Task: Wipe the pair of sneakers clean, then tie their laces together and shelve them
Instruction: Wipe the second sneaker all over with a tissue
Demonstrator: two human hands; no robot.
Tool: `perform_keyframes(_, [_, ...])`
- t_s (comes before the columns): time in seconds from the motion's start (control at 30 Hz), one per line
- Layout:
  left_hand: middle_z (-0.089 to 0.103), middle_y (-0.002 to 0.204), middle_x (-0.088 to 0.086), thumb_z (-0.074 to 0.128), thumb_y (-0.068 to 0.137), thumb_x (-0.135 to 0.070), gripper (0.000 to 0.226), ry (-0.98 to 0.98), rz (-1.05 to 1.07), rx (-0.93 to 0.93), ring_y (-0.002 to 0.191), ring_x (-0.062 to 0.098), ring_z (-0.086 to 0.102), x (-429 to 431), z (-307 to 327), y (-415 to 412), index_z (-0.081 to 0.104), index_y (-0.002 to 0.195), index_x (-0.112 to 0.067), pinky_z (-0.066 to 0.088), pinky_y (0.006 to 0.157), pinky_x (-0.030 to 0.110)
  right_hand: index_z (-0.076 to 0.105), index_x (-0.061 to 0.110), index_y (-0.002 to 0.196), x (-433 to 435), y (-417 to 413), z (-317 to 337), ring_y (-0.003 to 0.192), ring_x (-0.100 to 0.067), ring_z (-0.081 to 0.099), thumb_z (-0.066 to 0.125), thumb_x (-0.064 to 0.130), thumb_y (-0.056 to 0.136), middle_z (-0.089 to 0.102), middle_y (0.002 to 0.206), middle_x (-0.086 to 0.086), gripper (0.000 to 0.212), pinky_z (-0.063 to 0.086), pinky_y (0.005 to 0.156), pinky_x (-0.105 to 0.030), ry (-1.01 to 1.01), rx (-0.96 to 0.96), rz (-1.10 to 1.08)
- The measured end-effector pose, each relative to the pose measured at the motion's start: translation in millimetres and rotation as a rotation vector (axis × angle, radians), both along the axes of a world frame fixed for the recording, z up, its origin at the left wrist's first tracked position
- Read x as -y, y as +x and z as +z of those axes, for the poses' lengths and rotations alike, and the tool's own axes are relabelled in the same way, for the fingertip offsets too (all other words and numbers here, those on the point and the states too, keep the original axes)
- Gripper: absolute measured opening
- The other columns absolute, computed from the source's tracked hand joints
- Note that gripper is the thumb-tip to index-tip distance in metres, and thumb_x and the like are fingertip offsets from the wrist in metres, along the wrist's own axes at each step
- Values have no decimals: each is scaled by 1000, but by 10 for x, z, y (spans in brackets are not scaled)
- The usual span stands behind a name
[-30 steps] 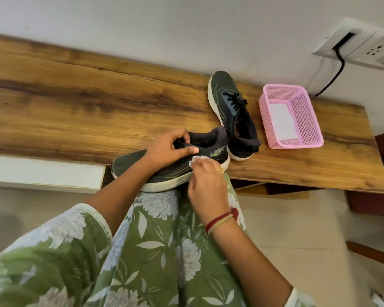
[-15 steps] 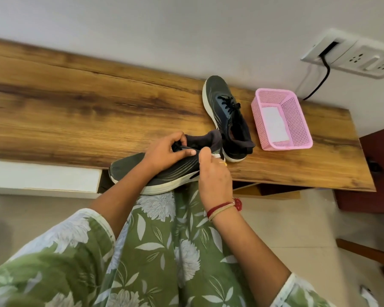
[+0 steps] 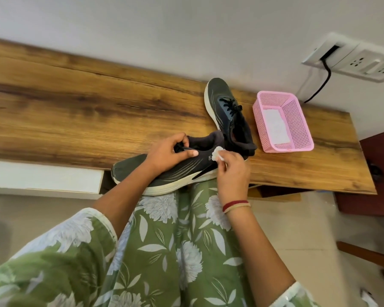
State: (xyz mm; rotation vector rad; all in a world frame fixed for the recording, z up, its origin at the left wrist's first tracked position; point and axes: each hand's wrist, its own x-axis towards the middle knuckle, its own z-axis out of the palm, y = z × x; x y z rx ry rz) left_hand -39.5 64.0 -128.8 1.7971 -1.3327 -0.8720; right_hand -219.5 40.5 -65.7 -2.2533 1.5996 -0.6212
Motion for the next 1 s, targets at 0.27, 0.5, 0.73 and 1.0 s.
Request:
perform_keyframes(0.27, [59,70,-6,54,64,-75,43,-1,-3,13,61,12,51,2,-33,-5,48,77,-34,40,59,32,68,4,96,-245,46,-170,79,-31,65,60,-7,73,68,89,-12,27,55,79,-44,-102,-125,87])
perform_keyframes(0.5, [61,75,-5,55,63,-74,44,0,-2,3,70,16,57,12,-37,-15,48,76,-33,46,67,40,68,14,91,-603,192,-159,75,-19,61,43,3,78,66,84,0,31,40,104,-47,-77,-101,381])
perform_keyframes(0.73, [64,82,-10,57,69,-67,30,-36,21,-103,77,10,59,6,-41,-10,56,79,-39,48,75,41,68,10,109,10,19,6,93,-15,52,57,0,86,59,104,-5,27,44,84,-28,32,197,-114])
perform_keyframes(1.0, [67,102,-18,53,79,-58,30,-93,-8,-145,97,4,61,24,-93,16,64,100,-40,49,90,39,71,9,88,-243,200,-172,79,-31,61,56,-3,71,67,87,-8,26,48,74,-32,-156,-163,217])
